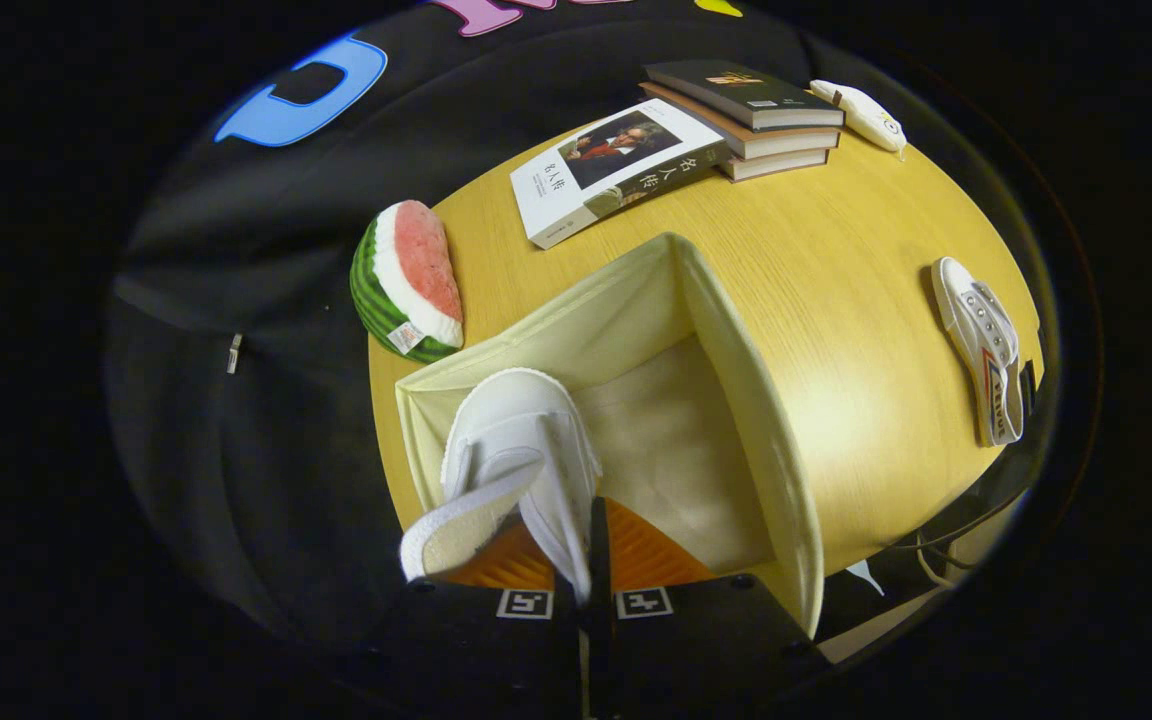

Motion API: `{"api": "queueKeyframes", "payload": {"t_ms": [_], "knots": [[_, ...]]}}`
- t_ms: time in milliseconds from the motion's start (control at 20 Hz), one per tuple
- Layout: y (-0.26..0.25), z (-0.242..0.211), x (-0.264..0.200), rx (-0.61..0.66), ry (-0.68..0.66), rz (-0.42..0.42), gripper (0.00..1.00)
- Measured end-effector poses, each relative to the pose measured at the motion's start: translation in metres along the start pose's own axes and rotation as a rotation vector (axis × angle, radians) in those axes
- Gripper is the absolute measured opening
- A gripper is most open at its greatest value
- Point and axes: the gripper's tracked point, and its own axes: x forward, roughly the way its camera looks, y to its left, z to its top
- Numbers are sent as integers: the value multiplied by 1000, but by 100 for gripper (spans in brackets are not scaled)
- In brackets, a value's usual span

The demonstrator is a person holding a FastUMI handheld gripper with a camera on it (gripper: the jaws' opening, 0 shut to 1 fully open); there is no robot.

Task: Open the storage box then place both shoes into the box .Put the left shoe in first, then the right shoe, with the right side of both shoes facing outward in a uniform manner.

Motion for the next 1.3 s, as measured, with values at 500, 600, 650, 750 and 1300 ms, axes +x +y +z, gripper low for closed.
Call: {"api": "queueKeyframes", "payload": {"t_ms": [500,600,650,750,1300], "knots": [[47,10,-40,-67,-31,237,96],[41,8,-51,-91,-17,260,98],[36,8,-58,-114,-20,270,98],[22,15,-74,-178,-50,273,98],[-143,75,-165,-348,-286,220,98]]}}
